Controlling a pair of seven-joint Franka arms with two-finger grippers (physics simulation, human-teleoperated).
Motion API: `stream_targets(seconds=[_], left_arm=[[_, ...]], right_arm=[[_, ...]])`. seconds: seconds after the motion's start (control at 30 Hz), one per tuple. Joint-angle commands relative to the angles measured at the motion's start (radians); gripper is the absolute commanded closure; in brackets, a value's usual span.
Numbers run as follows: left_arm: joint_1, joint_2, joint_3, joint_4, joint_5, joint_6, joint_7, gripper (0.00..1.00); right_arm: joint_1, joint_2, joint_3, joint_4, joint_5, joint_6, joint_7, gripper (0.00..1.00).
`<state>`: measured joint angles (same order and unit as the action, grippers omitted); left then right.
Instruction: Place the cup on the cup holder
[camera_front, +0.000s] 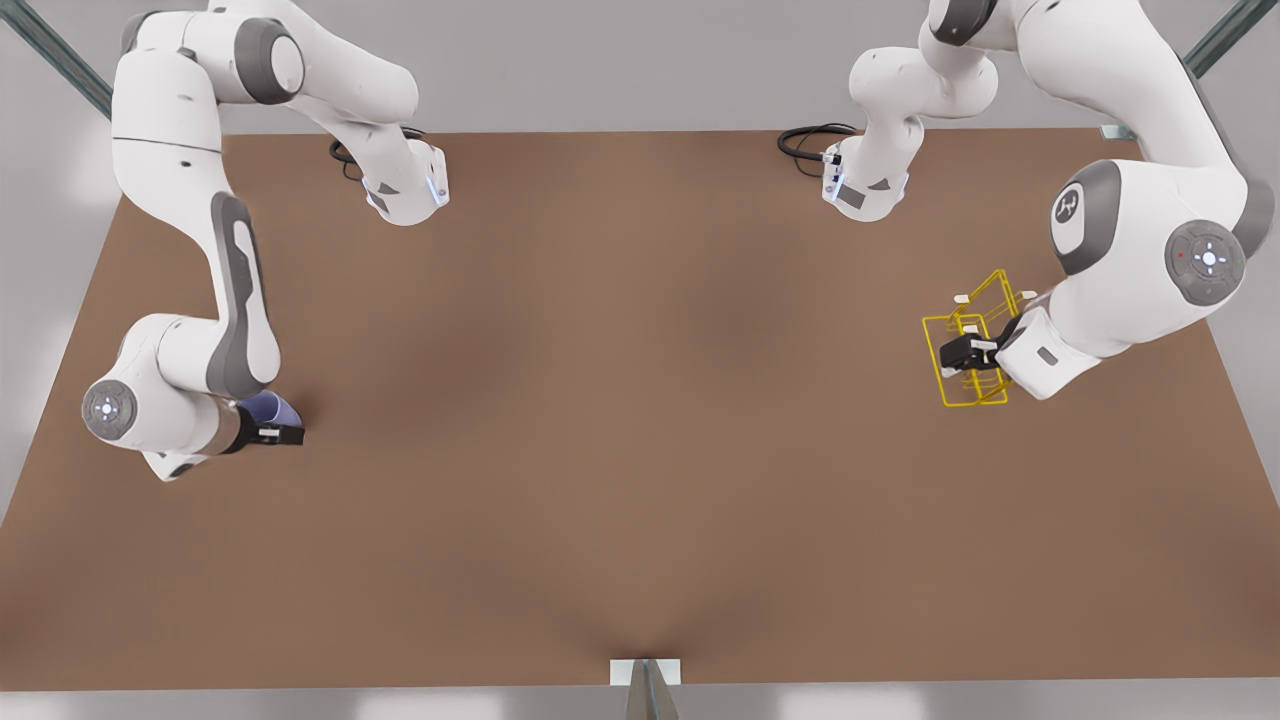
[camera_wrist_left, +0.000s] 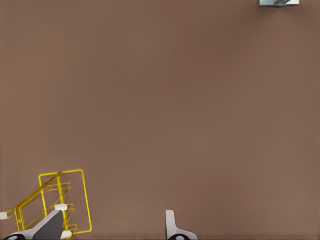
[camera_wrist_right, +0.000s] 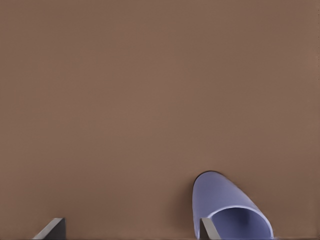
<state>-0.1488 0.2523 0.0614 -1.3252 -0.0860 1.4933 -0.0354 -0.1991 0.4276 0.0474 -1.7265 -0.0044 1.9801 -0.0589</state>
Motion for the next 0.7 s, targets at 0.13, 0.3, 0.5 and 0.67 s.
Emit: stream_targets(seconds=[0.13,0.3,0.5,0.67], left_arm=[[0.000,0.030,0.008,0.004,0.003,0.004,0.000,0.00],[-0.002,0.044,-0.025,-0.009,0.000,-0.088,-0.037,0.00],[-0.002,0.045,-0.023,-0.017,0.011,-0.050,-0.044,0.00],[-0.002,0.045,-0.022,-0.020,0.011,-0.051,-0.043,0.00]], right_arm=[[-0.020,-0.089,0.000,-0.186,0.003,0.155,-0.061,0.00],[-0.028,-0.075,-0.001,-0.242,0.000,0.258,-0.064,0.00],[-0.057,-0.055,-0.001,-0.255,0.000,0.269,-0.064,0.00],[-0.080,-0.053,-0.001,-0.286,0.000,0.287,-0.062,0.00]])
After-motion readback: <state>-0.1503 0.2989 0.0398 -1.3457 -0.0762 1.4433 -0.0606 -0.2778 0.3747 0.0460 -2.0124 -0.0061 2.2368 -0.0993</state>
